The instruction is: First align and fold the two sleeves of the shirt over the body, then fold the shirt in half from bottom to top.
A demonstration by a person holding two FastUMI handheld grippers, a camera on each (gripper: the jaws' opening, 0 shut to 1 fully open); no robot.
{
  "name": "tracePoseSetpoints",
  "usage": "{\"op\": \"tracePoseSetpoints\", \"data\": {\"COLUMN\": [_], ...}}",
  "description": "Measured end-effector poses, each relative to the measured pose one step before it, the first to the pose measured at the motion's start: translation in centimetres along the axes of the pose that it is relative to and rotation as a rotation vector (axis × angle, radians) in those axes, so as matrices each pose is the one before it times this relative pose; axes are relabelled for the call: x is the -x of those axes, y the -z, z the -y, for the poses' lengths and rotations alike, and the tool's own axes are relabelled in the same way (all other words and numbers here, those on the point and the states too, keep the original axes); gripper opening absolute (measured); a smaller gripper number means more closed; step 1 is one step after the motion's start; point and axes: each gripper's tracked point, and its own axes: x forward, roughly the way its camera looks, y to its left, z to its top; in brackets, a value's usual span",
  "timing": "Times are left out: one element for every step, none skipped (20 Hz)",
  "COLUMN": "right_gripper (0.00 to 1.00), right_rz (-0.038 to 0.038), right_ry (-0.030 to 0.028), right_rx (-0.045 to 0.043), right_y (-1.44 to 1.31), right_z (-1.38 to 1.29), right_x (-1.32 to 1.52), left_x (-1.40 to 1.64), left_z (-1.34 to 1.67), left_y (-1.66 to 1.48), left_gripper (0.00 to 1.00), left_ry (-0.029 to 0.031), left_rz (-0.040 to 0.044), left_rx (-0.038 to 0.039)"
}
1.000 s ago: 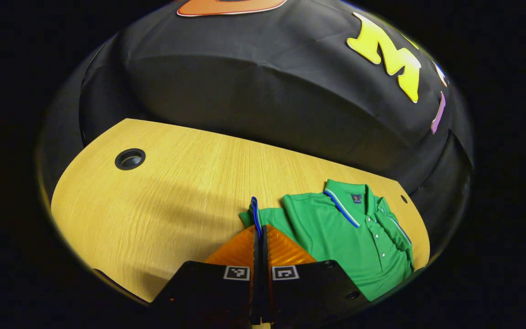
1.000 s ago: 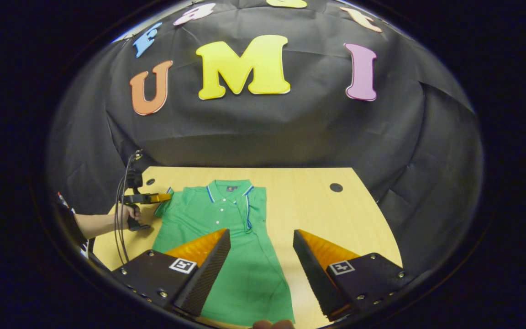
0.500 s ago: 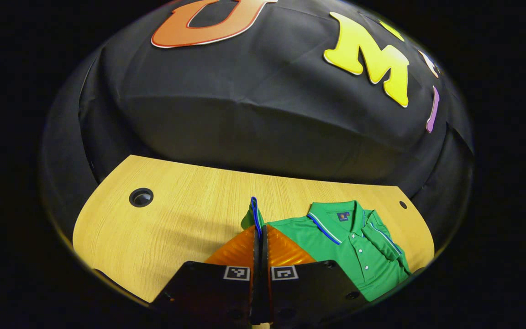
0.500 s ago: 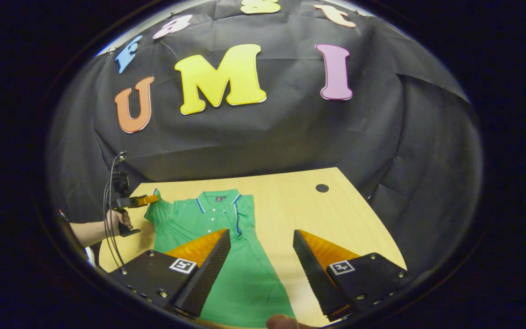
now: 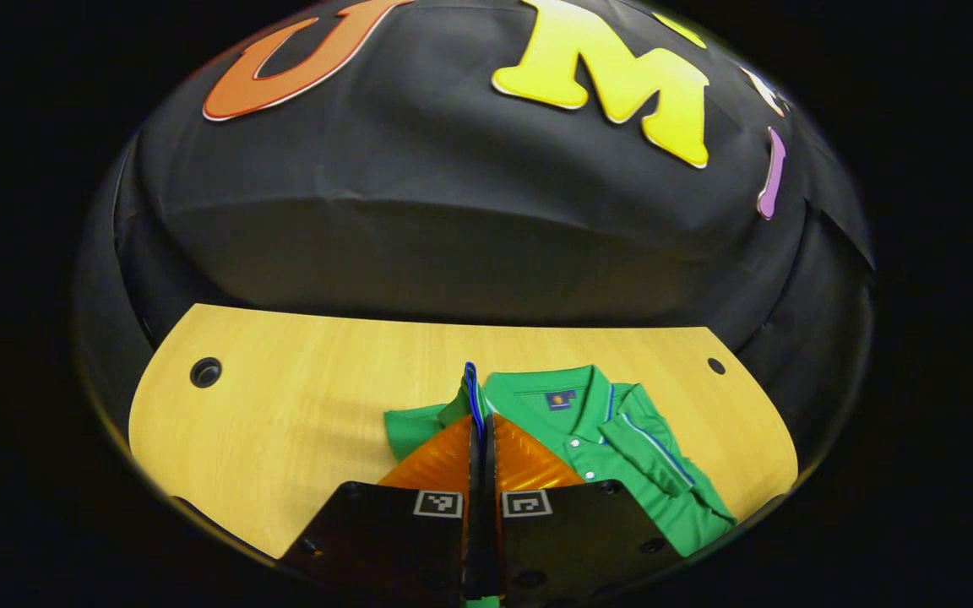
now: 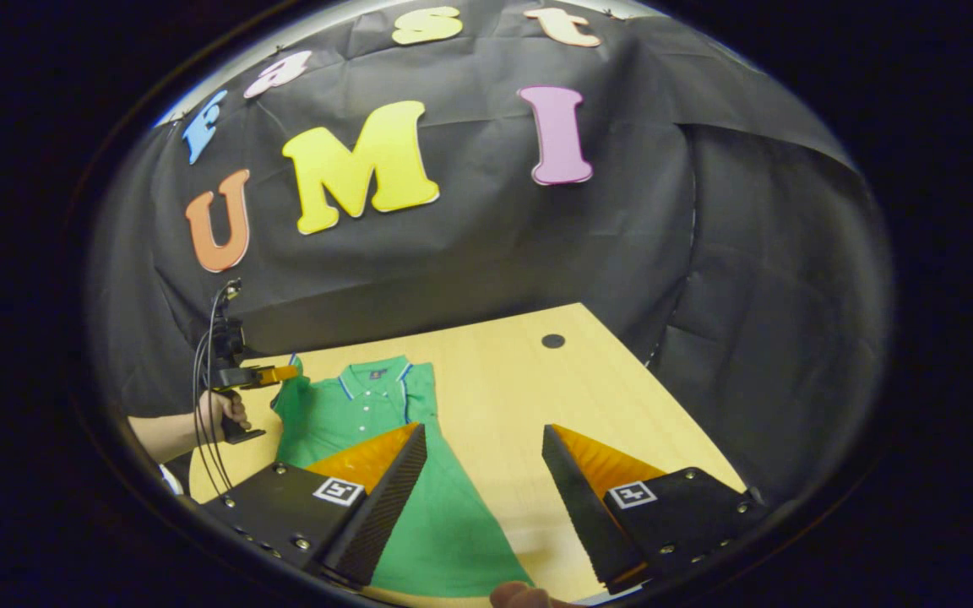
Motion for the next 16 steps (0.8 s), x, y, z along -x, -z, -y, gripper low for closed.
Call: {"op": "tracePoseSetpoints", "data": {"right_gripper": [0.9, 0.89, 0.9, 0.9, 0.9, 0.9, 0.9, 0.9, 0.9, 0.89, 0.9, 0.9, 0.9, 0.9, 0.9, 0.9], "right_rz": [0.00069, -0.0008, 0.00094, -0.00002, -0.00329, -0.00402, -0.00151, -0.0015, 0.00016, -0.00148, 0.00087, -0.00058, -0.00235, -0.00433, -0.00424, -0.00849], "right_ry": [0.00692, 0.00521, 0.0068, 0.00685, -0.00007, 0.0035, -0.00202, -0.00198, -0.00297, -0.0059, -0.00907, -0.01311, -0.01448, -0.01849, -0.01848, -0.01907], "right_rx": [-0.01372, -0.01076, -0.00454, -0.00228, -0.00417, -0.00098, -0.00256, -0.00129, 0.00029, 0.00442, 0.00677, 0.00971, 0.01181, 0.01478, 0.01634, 0.01941], "right_y": [-0.003, 0.165, 0.037, 0.18, -0.059, 0.144, -0.003, -0.005, -0.163, -0.078, -0.2, -0.142, -0.118, 0.105, 0.066, 0.156], "right_z": [0.499, 0.369, 0.415, 0.345, 0.182, 0.19, -0.018, -0.017, -0.168, -0.224, -0.4, -0.56, -0.576, -0.555, -0.666, -0.706], "right_x": [0.198, -0.015, 0.073, 0.029, -0.059, -0.243, -0.119, -0.114, -0.201, -0.112, -0.273, -0.391, -0.266, -0.364, -0.378, -0.589], "left_x": [-0.393, -0.41, -0.498, -0.432, -0.502, -0.153, 0.095, 0.103, 0.557, 1.377, 0.467, 0.976, 1.319, 1.19, 1.259, 1.417], "left_z": [1.059, 0.802, 0.732, 0.521, 0.683, 0.771, 0.599, 0.428, -0.298, -0.744, -0.699, -0.613, -0.736, -0.797, -0.936, -0.763], "left_y": [0.152, 0.216, 0.205, 0.837, 0.72, 0.473, 0.279, -0.186, -0.299, -0.223, 0.042, -0.174, 0.055, 0.317, 0.44, 0.659], "left_gripper": [0.03, 0.03, 0.03, 0.04, 0.06, 0.14, 0.34, 0.51, 0.67, 0.84, 1.0, 1.0, 1.0, 1.0, 1.0, 1.0], "left_ry": [0.01005, 0.0054, 0.00678, 0.00714, 0.01497, 0.02054, 0.02007, 0.01741, -0.00548, -0.0145, -0.01201, -0.00569, -0.00429, -0.00575, -0.00937, -0.00397], "left_rz": [-0.0084, -0.00616, -0.0119, -0.02395, -0.02595, -0.02376, -0.00485, 0.00847, 0.01442, 0.00228, 0.00881, 0.00956, 0.00523, 0.00107, -0.00235, -0.00688], "left_rx": [-0.005, -0.00745, -0.01073, -0.01327, -0.00415, 0.00425, 0.00983, 0.01607, 0.01221, 0.01022, 0.01257, 0.01666, 0.0138, 0.0076, -0.00006, -0.0056]}}
